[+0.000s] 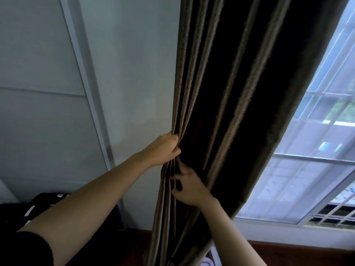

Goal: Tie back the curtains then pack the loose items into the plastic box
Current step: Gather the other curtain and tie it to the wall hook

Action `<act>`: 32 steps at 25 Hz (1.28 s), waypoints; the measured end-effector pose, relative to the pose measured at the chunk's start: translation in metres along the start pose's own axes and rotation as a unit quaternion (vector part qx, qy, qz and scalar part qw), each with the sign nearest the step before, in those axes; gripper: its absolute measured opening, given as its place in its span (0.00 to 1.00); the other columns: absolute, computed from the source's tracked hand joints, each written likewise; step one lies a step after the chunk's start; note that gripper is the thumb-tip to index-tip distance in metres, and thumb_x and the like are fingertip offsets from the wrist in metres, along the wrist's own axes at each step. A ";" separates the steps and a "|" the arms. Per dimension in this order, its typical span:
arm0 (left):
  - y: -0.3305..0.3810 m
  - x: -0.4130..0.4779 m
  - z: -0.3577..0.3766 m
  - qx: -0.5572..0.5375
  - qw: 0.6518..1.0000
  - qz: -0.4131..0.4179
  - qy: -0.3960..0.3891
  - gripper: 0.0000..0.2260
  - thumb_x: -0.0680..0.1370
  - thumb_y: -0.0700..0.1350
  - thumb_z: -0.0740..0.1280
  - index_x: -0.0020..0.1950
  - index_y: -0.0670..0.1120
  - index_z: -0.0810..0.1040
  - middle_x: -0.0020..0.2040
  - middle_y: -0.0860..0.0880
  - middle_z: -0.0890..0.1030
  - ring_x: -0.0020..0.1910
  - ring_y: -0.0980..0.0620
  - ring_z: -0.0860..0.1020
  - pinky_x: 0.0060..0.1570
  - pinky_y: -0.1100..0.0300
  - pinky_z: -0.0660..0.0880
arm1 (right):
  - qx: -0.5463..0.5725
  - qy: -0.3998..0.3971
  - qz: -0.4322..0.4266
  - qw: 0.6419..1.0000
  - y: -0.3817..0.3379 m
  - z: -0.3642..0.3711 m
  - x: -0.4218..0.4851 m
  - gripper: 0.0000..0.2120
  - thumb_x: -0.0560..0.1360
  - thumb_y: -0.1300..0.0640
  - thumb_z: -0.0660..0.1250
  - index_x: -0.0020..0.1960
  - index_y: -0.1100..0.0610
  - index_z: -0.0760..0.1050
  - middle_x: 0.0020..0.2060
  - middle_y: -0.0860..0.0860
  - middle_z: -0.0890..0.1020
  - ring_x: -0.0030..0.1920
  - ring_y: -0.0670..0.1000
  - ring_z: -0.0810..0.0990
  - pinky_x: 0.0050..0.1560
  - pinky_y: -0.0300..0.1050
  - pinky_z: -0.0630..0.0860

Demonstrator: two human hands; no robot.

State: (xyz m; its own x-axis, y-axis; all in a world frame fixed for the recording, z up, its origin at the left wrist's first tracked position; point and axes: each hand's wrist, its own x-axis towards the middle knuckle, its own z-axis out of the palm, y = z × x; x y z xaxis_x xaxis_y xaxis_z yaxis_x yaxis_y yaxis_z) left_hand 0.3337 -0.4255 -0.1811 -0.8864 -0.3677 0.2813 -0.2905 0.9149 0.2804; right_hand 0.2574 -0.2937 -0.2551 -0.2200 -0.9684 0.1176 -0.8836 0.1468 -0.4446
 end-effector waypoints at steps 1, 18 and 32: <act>-0.005 -0.003 -0.003 -0.009 1.000 0.003 -0.004 0.06 0.77 0.43 0.60 0.44 0.40 0.69 0.43 0.47 0.72 0.45 0.43 0.76 0.44 0.53 0.72 | 0.006 0.095 0.006 0.995 0.000 -0.018 0.002 0.22 0.71 0.57 0.67 0.65 0.58 0.74 0.77 0.58 0.45 0.75 0.59 0.55 0.72 0.41 0.53; -0.011 -0.036 0.030 -0.428 0.877 -0.059 0.209 0.40 0.76 0.39 0.65 0.73 0.64 0.42 0.59 0.49 0.78 0.54 0.54 0.80 0.54 0.65 0.76 | 0.067 0.089 0.041 0.993 0.013 0.012 -0.001 0.34 0.74 0.62 0.62 0.77 0.58 0.53 0.76 0.51 0.51 0.74 0.52 0.61 0.73 0.40 0.58; 0.018 0.014 -0.012 -0.282 0.938 -0.145 -0.138 0.25 0.75 0.37 0.61 0.70 0.50 0.63 0.46 0.51 0.76 0.44 0.52 0.77 0.44 0.57 0.77 | 0.077 0.053 0.029 0.995 0.023 0.052 -0.028 0.35 0.75 0.54 0.60 0.77 0.54 0.49 0.77 0.49 0.50 0.75 0.51 0.56 0.75 0.47 0.57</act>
State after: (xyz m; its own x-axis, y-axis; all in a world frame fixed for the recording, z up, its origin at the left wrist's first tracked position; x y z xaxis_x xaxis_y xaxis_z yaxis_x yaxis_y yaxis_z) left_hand 0.3199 -0.4163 -0.1615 -0.8818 -0.4591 -0.1079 -0.3655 0.5206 0.7716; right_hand 0.2651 -0.2736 -0.3148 -0.3188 -0.9313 0.1764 -0.7964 0.1623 -0.5826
